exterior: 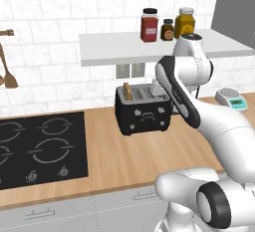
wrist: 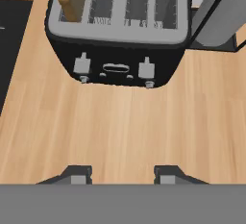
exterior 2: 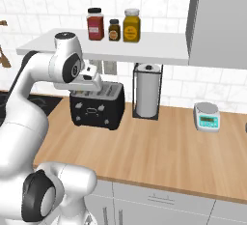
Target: Start the toaster. Once the lever pops up, take the bread to the plate on the dining counter.
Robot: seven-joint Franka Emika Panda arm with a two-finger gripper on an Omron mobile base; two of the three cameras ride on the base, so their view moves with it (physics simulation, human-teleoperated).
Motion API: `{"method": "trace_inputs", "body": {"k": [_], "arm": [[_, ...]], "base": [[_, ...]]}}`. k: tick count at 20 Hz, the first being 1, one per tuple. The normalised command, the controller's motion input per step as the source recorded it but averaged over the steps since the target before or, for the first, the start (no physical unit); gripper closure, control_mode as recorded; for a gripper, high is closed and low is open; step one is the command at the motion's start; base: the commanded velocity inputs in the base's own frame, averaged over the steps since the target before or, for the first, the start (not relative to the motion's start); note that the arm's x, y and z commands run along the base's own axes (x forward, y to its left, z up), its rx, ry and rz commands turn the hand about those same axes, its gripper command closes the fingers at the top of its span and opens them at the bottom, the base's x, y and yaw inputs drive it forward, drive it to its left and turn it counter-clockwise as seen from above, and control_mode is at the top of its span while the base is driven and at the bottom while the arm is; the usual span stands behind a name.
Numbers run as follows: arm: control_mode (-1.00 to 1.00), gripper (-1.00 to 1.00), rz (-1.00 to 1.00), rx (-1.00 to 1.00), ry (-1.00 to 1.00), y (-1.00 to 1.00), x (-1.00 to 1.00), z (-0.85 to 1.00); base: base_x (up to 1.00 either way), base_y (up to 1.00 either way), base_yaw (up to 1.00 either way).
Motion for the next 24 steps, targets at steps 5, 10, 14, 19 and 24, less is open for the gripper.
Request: {"method": "trace_inputs", "body": {"k": [5,10,14,19,24], "arm": [[-1.0,-1.0,0.0,-0.01,0.0,0.0,-0.2,-0.04],[-1.0,-1.0,0.0,-0.05,-0.04,0.08,-0.29,-0.22],[-1.0,-1.0,0.0,-0.01,-0.03,0.26,-0.03,-0.38],[-1.0,-1.0,-0.03,0.0,0.03,0.12,0.22,-0.28],[-1.0,-1.0,-0.06,0.0,0.01,0.25,0.54,-0.29]], "base": [[0.0,0.0,0.0],[0.0,0.0,0.0],[0.0,0.0,0.0],[0.0,0.0,0.0],[0.0,0.0,0.0]]}}
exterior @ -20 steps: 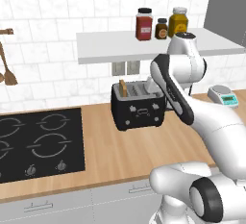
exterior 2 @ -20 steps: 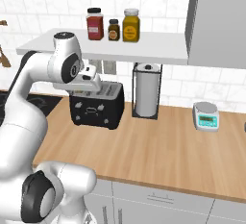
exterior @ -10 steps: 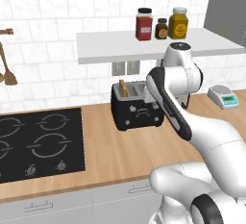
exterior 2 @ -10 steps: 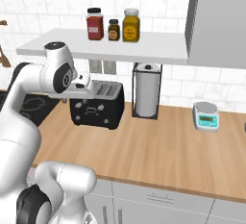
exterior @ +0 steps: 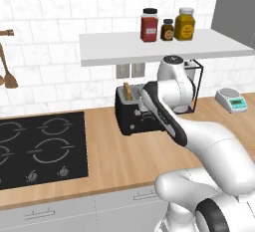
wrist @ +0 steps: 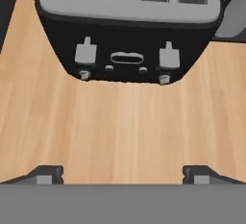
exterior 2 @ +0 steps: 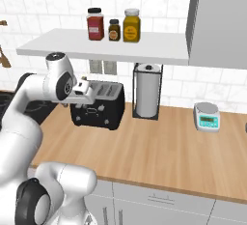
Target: Start the toaster. Once the lever pops up, take the bread to the plate on the dining counter.
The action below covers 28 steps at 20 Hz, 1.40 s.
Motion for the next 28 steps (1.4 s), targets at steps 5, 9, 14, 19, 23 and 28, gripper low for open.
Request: {"method": "trace_inputs", "body": {"k": [5,9,14,19,23,28], "arm": [[-1.0,-1.0,-0.01,0.0,0.0,0.49,0.66,-0.18],[-1.0,-1.0,0.0,0.0,0.0,0.22,0.59,-0.25],[-1.0,1.0,-0.04,-0.02,0.0,0.29,0.62,-0.43],[-1.0,1.0,-0.07,-0.09,0.0,0.03,0.3,-0.31],[-1.0,1.0,-0.09,-0.1,0.0,0.0,0.21,-0.16],[-1.0,1.0,-0.06,-0.03,0.0,0.0,0.31,-0.09]], "base": [[0.0,0.0,0.0],[0.0,0.0,0.0],[0.0,0.0,0.0],[0.0,0.0,0.0],[0.0,0.0,0.0],[0.0,0.0,0.0]]}}
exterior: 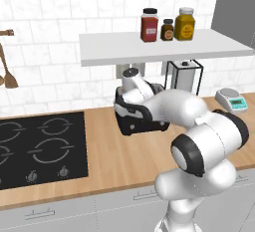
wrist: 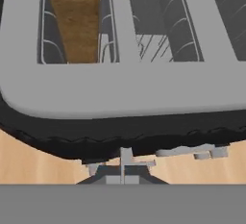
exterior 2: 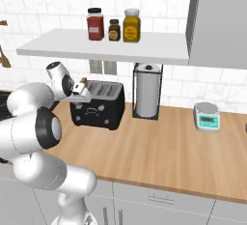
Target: Start the toaster. Once the lever pops up, take the bread to the plate on the dining counter.
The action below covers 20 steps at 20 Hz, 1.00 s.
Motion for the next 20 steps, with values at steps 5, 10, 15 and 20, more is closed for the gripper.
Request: {"method": "trace_inputs", "body": {"k": [5,10,15,20], "arm": [[-1.0,1.0,-0.03,0.0,0.0,0.0,0.35,-0.21],[-1.0,1.0,-0.03,0.0,0.0,0.0,0.08,-0.3],[-1.0,1.0,-0.05,0.0,0.01,-0.01,-0.15,-0.44],[-1.0,1.0,-0.07,0.02,0.0,0.0,-0.11,-0.52]], "base": [[0.0,0.0,0.0],[0.0,0.0,0.0],[0.0,0.0,0.0],[0.0,0.0,0.0]]}}
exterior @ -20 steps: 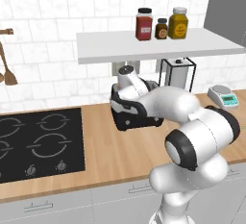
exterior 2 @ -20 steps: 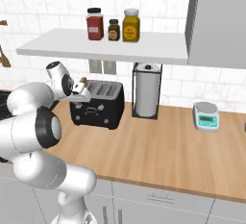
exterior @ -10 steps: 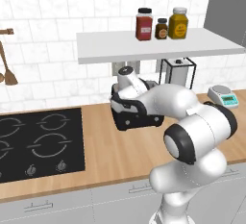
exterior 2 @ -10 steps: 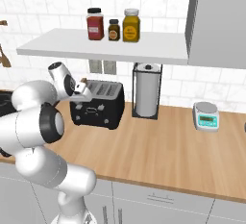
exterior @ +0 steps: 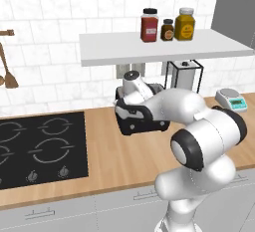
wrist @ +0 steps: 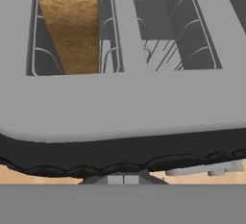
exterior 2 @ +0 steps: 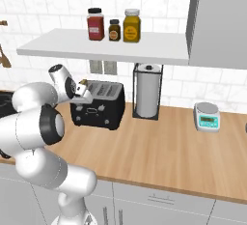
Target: Start the toaster. Once the lever pops up, take the bread to the plate on the dining counter.
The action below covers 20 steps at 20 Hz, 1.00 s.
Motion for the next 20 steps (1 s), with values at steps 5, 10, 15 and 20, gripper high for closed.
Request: {"method": "trace_inputs", "body": {"k": [5,10,15,20], "arm": [[-1.0,1.0,-0.09,0.04,0.02,0.0,-0.61,-0.64],[-1.0,1.0,-0.1,0.08,0.03,0.0,-0.42,-0.67],[-1.0,1.0,-0.08,0.08,0.01,0.0,-0.03,-0.66],[-1.0,1.0,-0.04,0.02,0.0,0.0,0.0,-0.34]], "base": [[0.0,0.0,0.0],[0.0,0.0,0.0],[0.0,0.0,0.0],[0.0,0.0,0.0]]}}
